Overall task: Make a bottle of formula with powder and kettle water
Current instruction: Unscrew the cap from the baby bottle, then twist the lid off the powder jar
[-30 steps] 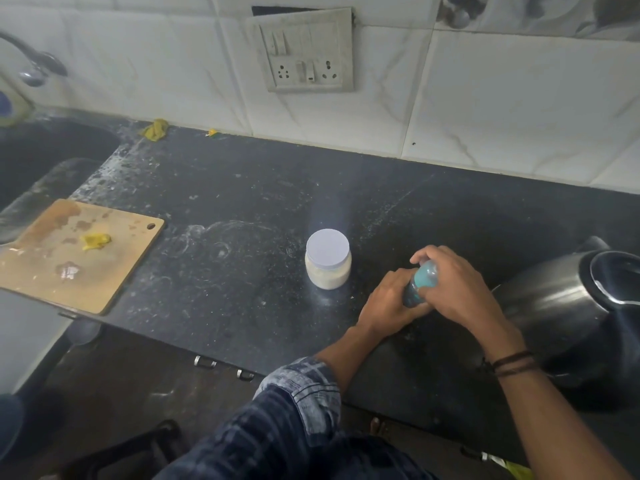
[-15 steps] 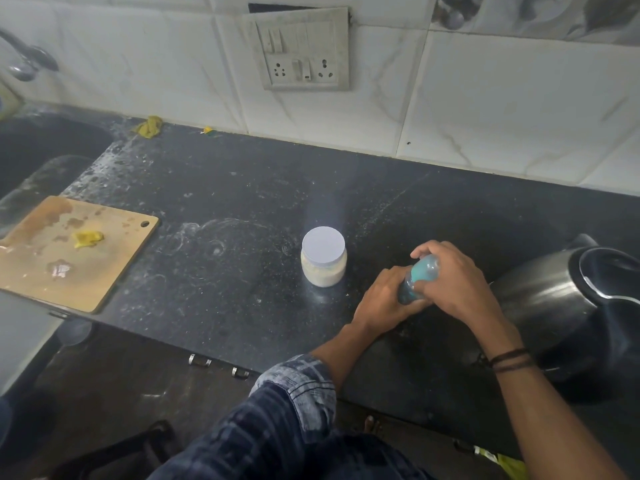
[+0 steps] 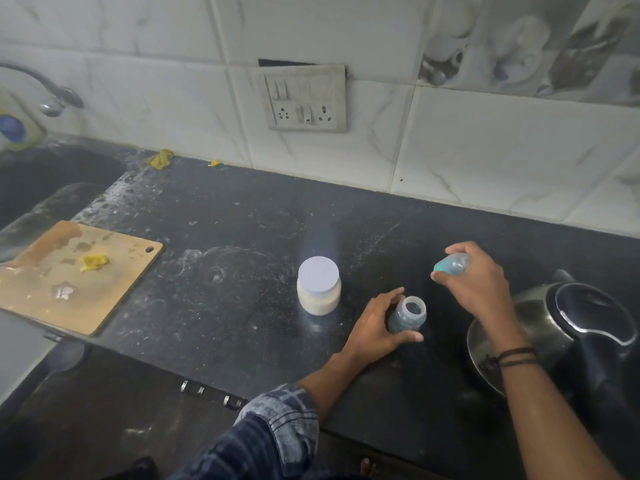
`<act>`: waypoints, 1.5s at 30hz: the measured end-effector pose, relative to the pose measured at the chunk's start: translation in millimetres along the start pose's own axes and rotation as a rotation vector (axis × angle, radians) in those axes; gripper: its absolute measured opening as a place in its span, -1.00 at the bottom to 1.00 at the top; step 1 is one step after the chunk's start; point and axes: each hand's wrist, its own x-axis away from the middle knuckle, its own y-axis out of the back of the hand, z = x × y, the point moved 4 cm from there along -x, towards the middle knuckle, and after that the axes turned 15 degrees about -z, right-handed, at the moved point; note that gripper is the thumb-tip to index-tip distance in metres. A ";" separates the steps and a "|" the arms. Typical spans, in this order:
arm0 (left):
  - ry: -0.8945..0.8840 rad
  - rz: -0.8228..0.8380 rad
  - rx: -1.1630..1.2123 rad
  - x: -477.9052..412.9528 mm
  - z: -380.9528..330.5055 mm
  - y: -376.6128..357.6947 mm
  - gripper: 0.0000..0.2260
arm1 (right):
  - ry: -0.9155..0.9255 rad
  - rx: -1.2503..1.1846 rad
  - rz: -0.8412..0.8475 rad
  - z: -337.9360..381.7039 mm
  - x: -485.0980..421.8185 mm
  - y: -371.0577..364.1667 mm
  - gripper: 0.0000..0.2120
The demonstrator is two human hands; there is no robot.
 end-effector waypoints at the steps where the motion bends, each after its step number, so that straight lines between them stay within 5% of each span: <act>1: 0.007 -0.008 0.015 1.8 -0.3 2.7 -0.14 | -0.004 0.009 0.004 -3.8 -3.8 -5.6 -0.58; 10: -0.066 -0.122 0.003 31.3 -12.3 34.4 -0.32 | -0.017 0.143 0.151 -35.9 -11.9 -65.4 -0.63; 16: -0.140 -0.343 -0.041 47.7 -27.2 59.8 -0.62 | 0.012 0.183 0.210 -47.9 -8.8 -89.1 -0.74; 28: -0.160 -0.780 -0.067 67.2 -9.4 106.0 -0.72 | 0.039 0.170 0.298 -57.4 -8.1 -93.3 -0.76; 36: 0.118 -0.786 0.080 54.8 29.1 131.1 -0.42 | -0.110 0.058 0.265 -36.1 -19.5 -64.0 -0.48; 41: 0.220 -0.584 0.106 37.3 50.7 133.2 -0.12 | 0.034 -0.031 0.087 28.5 -2.7 -36.1 -0.63; 45: 0.224 -0.472 0.092 19.3 47.7 134.5 0.05 | 0.172 -0.146 0.209 80.4 30.5 -55.4 -0.71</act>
